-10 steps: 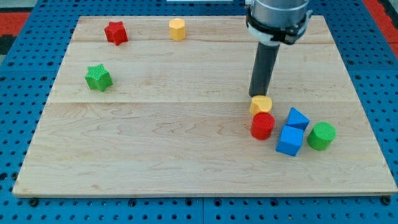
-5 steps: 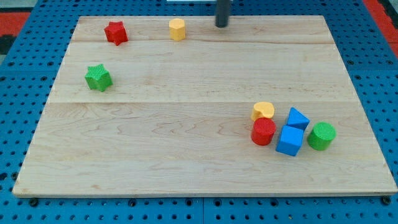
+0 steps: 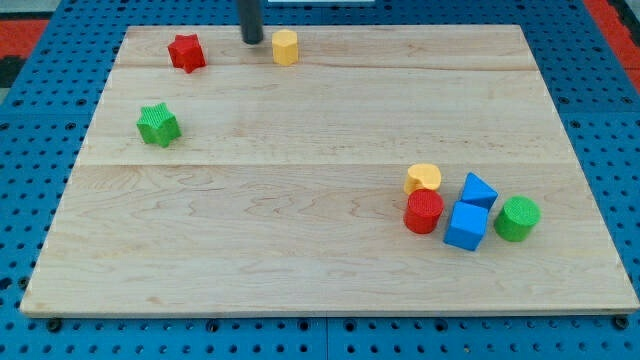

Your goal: Push yellow hexagon to wards center

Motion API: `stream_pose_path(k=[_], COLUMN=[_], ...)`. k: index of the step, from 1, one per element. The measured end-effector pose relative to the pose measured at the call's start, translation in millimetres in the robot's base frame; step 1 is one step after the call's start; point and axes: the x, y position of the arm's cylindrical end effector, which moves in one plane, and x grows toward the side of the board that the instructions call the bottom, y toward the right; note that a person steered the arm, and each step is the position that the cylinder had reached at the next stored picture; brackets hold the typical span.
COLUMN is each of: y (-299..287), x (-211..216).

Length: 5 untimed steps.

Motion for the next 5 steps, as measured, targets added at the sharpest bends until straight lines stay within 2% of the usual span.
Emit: stream_pose_path(k=[1,2,3,4,5], y=[61.6,69.9,49.9,64.7,56.7], x=[51.1,48.4,9.4,9.6,-27.4])
